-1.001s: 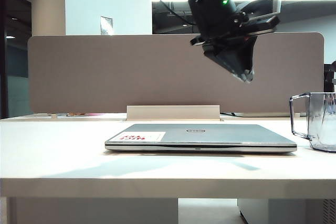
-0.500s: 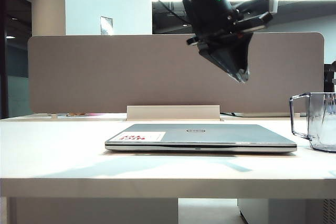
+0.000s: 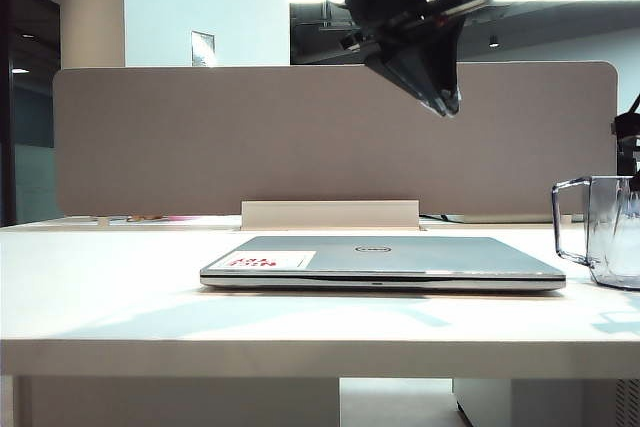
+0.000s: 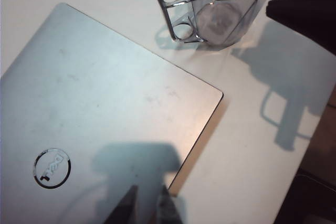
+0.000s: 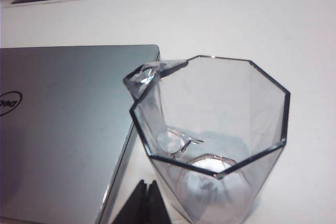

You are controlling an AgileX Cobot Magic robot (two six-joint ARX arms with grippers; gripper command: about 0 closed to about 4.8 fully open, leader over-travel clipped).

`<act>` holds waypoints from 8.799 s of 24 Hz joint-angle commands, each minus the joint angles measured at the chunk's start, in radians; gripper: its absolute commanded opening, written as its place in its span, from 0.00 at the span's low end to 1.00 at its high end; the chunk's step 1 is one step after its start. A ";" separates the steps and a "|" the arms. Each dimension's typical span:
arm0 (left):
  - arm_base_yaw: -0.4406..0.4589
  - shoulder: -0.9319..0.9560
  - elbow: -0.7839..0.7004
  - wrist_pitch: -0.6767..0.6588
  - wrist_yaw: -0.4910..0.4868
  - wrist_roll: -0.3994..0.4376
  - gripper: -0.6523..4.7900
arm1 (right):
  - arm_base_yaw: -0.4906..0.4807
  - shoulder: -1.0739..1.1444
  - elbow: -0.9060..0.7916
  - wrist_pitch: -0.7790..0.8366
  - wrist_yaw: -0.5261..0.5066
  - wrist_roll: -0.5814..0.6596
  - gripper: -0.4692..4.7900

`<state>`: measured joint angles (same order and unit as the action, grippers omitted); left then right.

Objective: Pick up the water cup and place it on the right side of the laptop.

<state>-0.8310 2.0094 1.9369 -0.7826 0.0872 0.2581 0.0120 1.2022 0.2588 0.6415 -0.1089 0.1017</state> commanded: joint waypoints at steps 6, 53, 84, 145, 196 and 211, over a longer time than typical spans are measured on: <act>0.005 -0.037 0.005 -0.064 0.007 0.005 0.20 | -0.003 0.042 0.010 0.071 0.062 0.003 0.07; 0.299 -0.196 0.004 -0.180 0.161 0.083 0.12 | 0.068 0.020 0.129 -0.237 0.028 -0.103 0.07; 0.298 -0.196 0.004 -0.172 0.160 0.082 0.12 | 0.074 0.468 0.176 0.329 0.002 -0.104 0.39; 0.303 -0.193 -0.003 -0.165 0.138 0.139 0.12 | -0.315 0.240 0.291 -0.019 -0.777 0.007 0.09; 0.303 -0.188 -0.027 -0.106 0.137 0.139 0.12 | -0.199 0.431 0.291 -0.201 -0.649 -0.572 0.09; 0.303 -0.188 -0.027 -0.110 0.137 0.139 0.12 | -0.202 0.428 0.291 -0.203 -0.622 -0.513 0.28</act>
<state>-0.5266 1.8236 1.9095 -0.9009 0.2207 0.3923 -0.1883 1.6276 0.5549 0.4679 -0.7517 -0.4267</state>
